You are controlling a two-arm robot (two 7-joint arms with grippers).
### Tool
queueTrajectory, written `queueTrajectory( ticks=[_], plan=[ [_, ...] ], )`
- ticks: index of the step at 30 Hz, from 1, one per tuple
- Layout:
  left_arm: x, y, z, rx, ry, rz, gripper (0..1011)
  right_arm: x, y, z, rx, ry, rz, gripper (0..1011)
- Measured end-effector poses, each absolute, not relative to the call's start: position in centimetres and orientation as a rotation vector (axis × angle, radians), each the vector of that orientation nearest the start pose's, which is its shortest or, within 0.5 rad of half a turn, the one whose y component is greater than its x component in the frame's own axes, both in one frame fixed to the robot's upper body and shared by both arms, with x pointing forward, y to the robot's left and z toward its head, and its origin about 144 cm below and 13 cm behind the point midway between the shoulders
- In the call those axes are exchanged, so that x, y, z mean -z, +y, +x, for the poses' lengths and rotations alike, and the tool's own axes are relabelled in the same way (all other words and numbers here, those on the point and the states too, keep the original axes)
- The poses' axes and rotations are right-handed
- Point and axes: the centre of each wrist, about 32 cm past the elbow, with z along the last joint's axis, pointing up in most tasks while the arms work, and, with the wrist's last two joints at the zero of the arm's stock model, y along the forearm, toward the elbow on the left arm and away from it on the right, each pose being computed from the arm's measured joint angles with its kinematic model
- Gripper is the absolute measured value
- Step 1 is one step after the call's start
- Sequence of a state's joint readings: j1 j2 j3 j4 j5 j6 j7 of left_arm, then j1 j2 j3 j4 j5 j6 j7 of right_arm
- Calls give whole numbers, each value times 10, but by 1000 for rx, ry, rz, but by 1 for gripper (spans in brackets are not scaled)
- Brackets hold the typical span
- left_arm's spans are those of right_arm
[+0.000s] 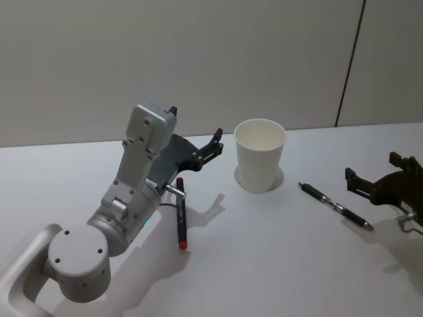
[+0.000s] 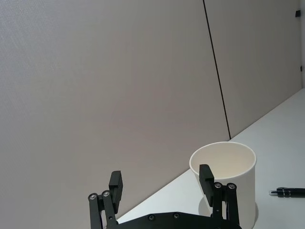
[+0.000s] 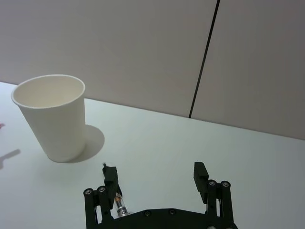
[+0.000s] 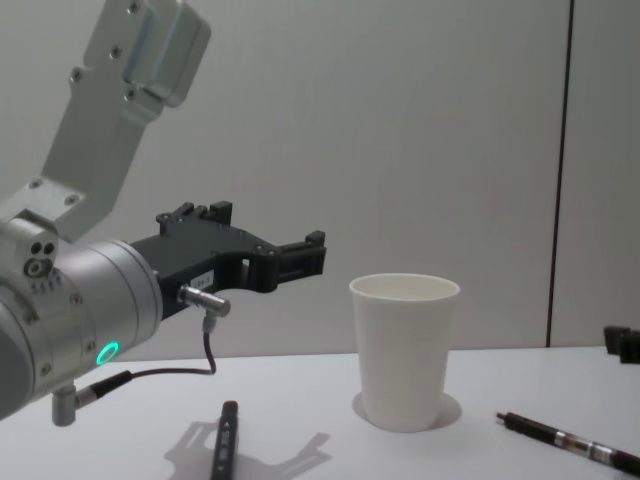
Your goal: Place the pen into the pen holder.
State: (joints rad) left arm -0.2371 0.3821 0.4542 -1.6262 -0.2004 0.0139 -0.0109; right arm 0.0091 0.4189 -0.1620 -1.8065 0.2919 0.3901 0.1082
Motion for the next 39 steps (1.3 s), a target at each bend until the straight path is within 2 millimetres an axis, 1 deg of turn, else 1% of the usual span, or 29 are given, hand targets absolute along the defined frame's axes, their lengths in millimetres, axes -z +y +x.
queueTrajectory(
  ticks=[10, 22, 30, 39],
  plan=[
    [-1204, 198, 492, -1124, -268, 61, 1001, -1222, -265, 458, 1234, 126, -363, 1001],
    [-1204, 198, 492, -1124, -268, 61, 1001, -1226, -261, 465, 1189, 163, -453, 1002],
    [-1204, 198, 492, -1124, -268, 61, 1001, -1224, -259, 470, 1167, 171, -506, 1001],
    [-1204, 198, 492, -1124, -268, 61, 1001, -1216, -255, 477, 1142, 171, -556, 1001]
  ],
)
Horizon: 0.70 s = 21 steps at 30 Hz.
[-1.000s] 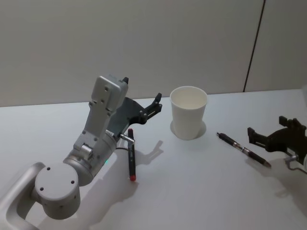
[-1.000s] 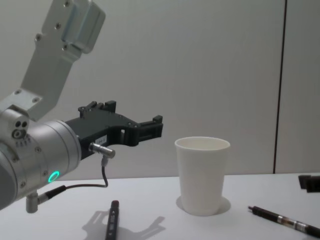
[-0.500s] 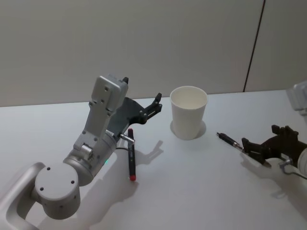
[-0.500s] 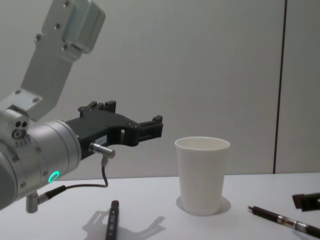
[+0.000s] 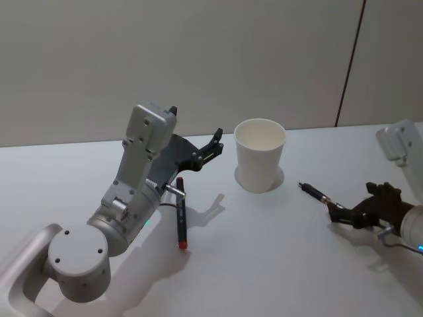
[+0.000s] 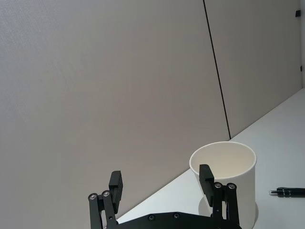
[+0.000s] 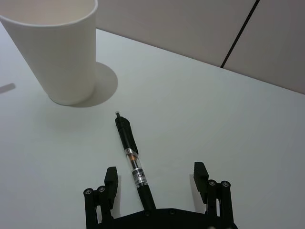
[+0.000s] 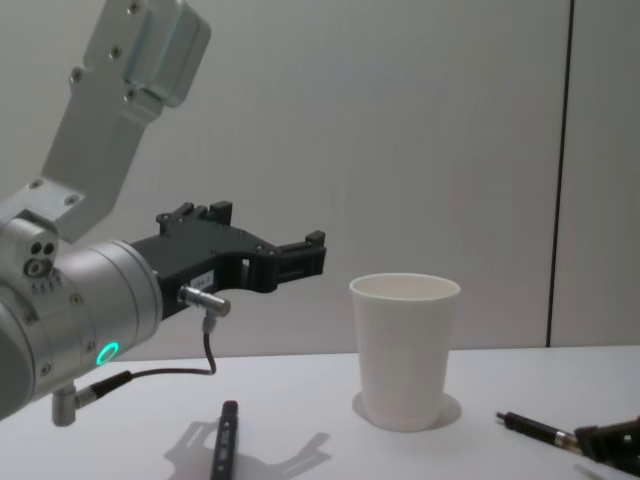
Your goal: Place the pen into the pen holder.
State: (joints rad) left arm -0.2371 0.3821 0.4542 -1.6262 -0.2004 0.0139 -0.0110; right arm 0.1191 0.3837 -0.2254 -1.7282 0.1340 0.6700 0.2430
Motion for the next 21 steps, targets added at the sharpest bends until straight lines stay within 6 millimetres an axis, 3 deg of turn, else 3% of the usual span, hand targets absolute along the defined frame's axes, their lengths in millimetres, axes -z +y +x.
queueTrajectory(
  ticks=[21],
  plan=[
    [-1204, 198, 492, -1124, -268, 61, 1001, -1199, -239, 492, 1124, 148, -565, 1001]
  ],
)
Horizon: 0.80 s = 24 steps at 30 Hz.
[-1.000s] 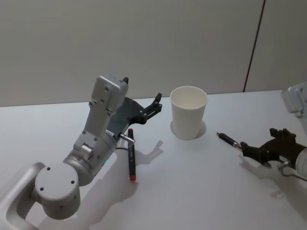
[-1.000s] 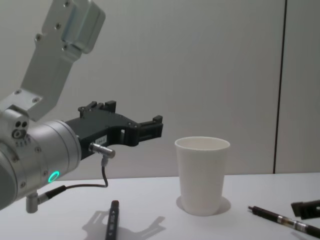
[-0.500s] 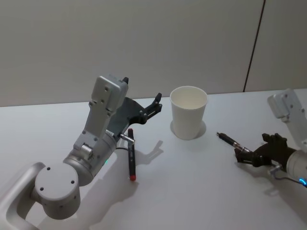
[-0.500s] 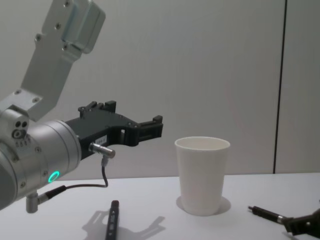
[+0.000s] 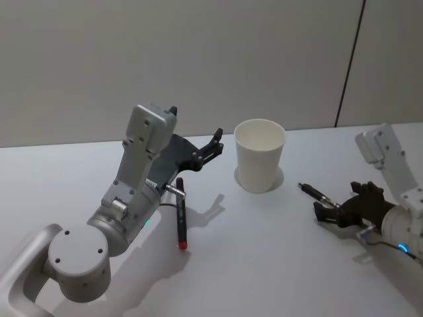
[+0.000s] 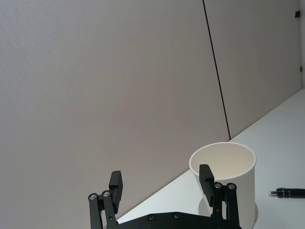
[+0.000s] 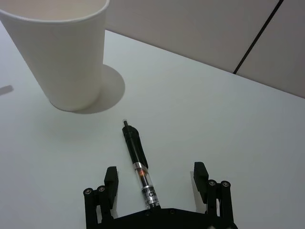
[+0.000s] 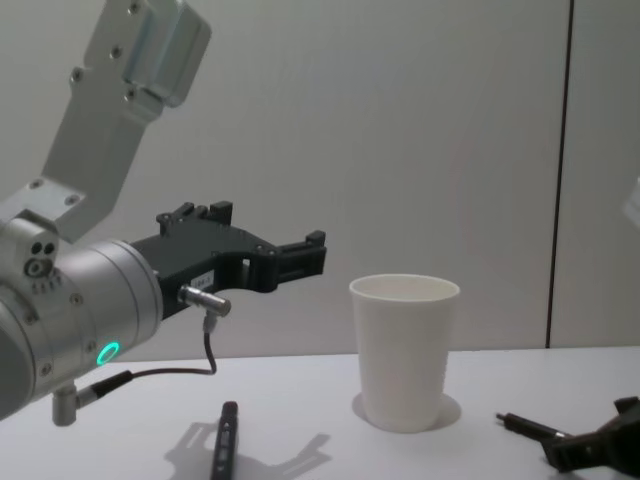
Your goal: Place the pen into the pen holder.
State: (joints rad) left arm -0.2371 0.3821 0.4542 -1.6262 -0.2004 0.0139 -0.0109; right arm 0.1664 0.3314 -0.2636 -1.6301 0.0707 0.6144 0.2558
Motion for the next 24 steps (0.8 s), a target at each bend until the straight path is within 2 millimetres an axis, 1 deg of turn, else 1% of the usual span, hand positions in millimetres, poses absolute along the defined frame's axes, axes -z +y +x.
queueTrajectory(
  ticks=[11, 14, 15, 17, 19, 24],
  plan=[
    [-1204, 198, 492, -1124, -268, 61, 1001, -1195, -235, 496, 1132, 148, -559, 997],
    [-1204, 198, 492, -1124, -268, 61, 1001, -1194, -233, 496, 1132, 149, -558, 940],
    [-1204, 198, 492, -1124, -268, 61, 1001, -1194, -233, 496, 1131, 149, -558, 896],
    [-1204, 198, 492, -1124, -268, 61, 1001, -1193, -233, 496, 1131, 150, -557, 863],
    [-1204, 198, 492, -1124, -268, 61, 1001, -1193, -232, 497, 1130, 150, -557, 796],
    [-1204, 198, 492, -1124, -268, 61, 1001, -1192, -231, 497, 1130, 151, -557, 728]
  ],
)
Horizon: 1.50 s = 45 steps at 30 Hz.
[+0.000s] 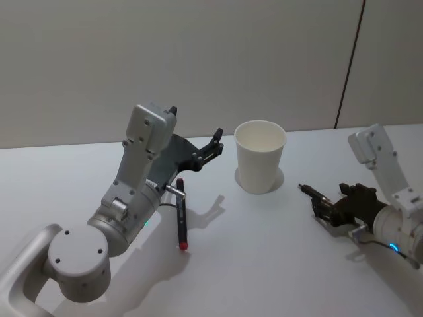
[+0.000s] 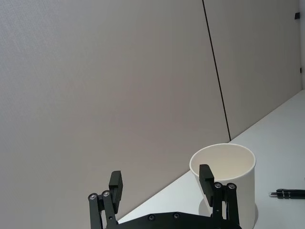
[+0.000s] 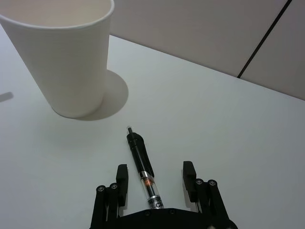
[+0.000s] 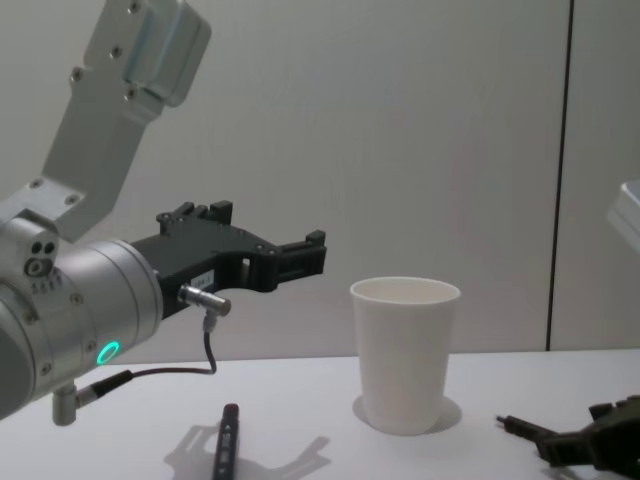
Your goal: Place the pen into the pen holder.
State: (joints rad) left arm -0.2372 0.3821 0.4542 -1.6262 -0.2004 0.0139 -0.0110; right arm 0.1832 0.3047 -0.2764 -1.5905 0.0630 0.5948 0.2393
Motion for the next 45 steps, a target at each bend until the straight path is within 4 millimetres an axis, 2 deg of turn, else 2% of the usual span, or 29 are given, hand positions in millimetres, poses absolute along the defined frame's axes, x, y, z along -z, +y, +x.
queueTrajectory(
  ticks=[28, 30, 33, 35, 38, 39, 45],
  plan=[
    [-1204, 198, 492, -1124, -268, 61, 1001, -1190, -230, 498, 1133, 153, -557, 488],
    [-1204, 198, 492, -1124, -268, 61, 1001, -1190, -230, 498, 1132, 155, -555, 458],
    [-1204, 198, 492, -1124, -268, 61, 1001, -1190, -229, 498, 1129, 158, -552, 347],
    [-1204, 198, 492, -1124, -268, 61, 1001, -1190, -229, 498, 1128, 159, -551, 335],
    [-1204, 198, 492, -1124, -268, 61, 1001, -1190, -229, 498, 1126, 161, -549, 250],
    [-1204, 198, 492, -1124, -268, 61, 1001, -1190, -229, 498, 1126, 162, -548, 190],
    [-1204, 198, 492, -1124, -268, 61, 1001, -1190, -229, 498, 1125, 163, -546, 145]
  ],
)
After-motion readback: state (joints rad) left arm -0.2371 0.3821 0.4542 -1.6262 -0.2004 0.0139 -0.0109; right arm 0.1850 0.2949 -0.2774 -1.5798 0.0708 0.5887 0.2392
